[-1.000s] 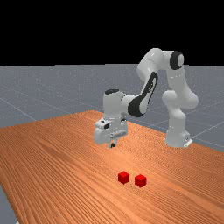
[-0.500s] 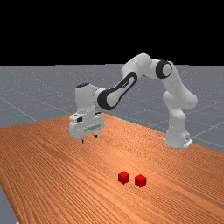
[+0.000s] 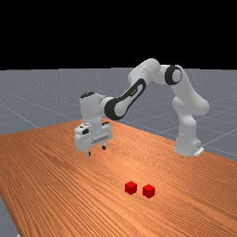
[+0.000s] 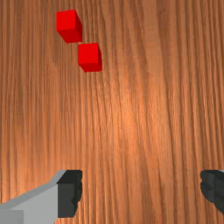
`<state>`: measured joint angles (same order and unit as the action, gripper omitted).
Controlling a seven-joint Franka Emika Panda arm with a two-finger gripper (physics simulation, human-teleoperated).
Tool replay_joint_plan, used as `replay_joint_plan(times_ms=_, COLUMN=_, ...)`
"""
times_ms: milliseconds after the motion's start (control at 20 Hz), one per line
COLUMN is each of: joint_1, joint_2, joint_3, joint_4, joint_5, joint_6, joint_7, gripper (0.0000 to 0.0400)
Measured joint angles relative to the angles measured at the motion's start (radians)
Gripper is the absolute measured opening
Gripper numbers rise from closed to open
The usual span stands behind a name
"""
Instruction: Stack all the cube
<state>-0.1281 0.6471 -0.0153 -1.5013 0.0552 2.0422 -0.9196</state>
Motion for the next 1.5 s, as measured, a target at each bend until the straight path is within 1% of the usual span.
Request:
replay_joint_plan(times_ms=50, joint_1=0.008, joint_2=-0.010, joint_3=0.003, joint_4=-0.019, joint_5=0.000, joint_6=0.019, joint_7=0.008, gripper=0.0400)
replay_joint_plan(times_ms=150, joint_1=0.024, joint_2=-0.011, joint_3=0.007, joint_4=-0.020, joint_5=-0.001, joint_6=0.015, joint_7=0.027, gripper=0.0400)
replay_joint_plan(times_ms=200, joint_1=0.030, joint_2=-0.019, joint_3=0.010, joint_4=-0.037, joint_5=0.000, joint_6=0.032, joint_7=0.034, gripper=0.0400)
replay_joint_plan(times_ms=250, joint_1=0.035, joint_2=-0.035, joint_3=0.011, joint_4=-0.070, joint_5=0.004, joint_6=0.075, joint_7=0.043, gripper=0.0400)
replay_joint_plan(times_ms=500, joint_1=0.057, joint_2=-0.040, joint_3=0.015, joint_4=-0.078, joint_5=0.005, joint_6=0.081, joint_7=0.081, gripper=0.0400)
replay_joint_plan(times_ms=950, joint_1=0.131, joint_2=-0.046, joint_3=0.027, joint_4=-0.090, joint_5=0.006, joint_6=0.094, joint_7=0.210, gripper=0.0400)
replay_joint_plan(times_ms=1000, joint_1=0.135, joint_2=-0.024, joint_3=0.035, joint_4=-0.044, joint_5=-0.002, joint_6=0.034, joint_7=0.188, gripper=0.0400)
replay_joint_plan(times_ms=1050, joint_1=0.138, joint_2=-0.029, joint_3=0.036, joint_4=-0.060, joint_5=-0.002, joint_6=0.060, joint_7=0.187, gripper=0.0400)
replay_joint_plan(times_ms=1100, joint_1=0.139, joint_2=-0.042, joint_3=0.037, joint_4=-0.084, joint_5=-0.001, joint_6=0.049, joint_7=0.188, gripper=0.0400)
replay_joint_plan(times_ms=1250, joint_1=0.139, joint_2=-0.111, joint_3=0.038, joint_4=-0.197, joint_5=0.002, joint_6=0.077, joint_7=0.187, gripper=0.0400)
replay_joint_plan(times_ms=1350, joint_1=0.139, joint_2=-0.164, joint_3=0.039, joint_4=-0.285, joint_5=0.004, joint_6=0.123, joint_7=0.184, gripper=0.0400)
replay_joint_plan(times_ms=1400, joint_1=0.139, joint_2=-0.178, joint_3=0.040, joint_4=-0.307, joint_5=0.005, joint_6=0.129, joint_7=0.184, gripper=0.0400)
replay_joint_plan(times_ms=1450, joint_1=0.139, joint_2=-0.163, joint_3=0.040, joint_4=-0.292, joint_5=0.004, joint_6=0.121, joint_7=0.184, gripper=0.0400)
replay_joint_plan(times_ms=1500, joint_1=0.139, joint_2=-0.155, joint_3=0.040, joint_4=-0.298, joint_5=0.005, joint_6=0.137, joint_7=0.183, gripper=0.0400)
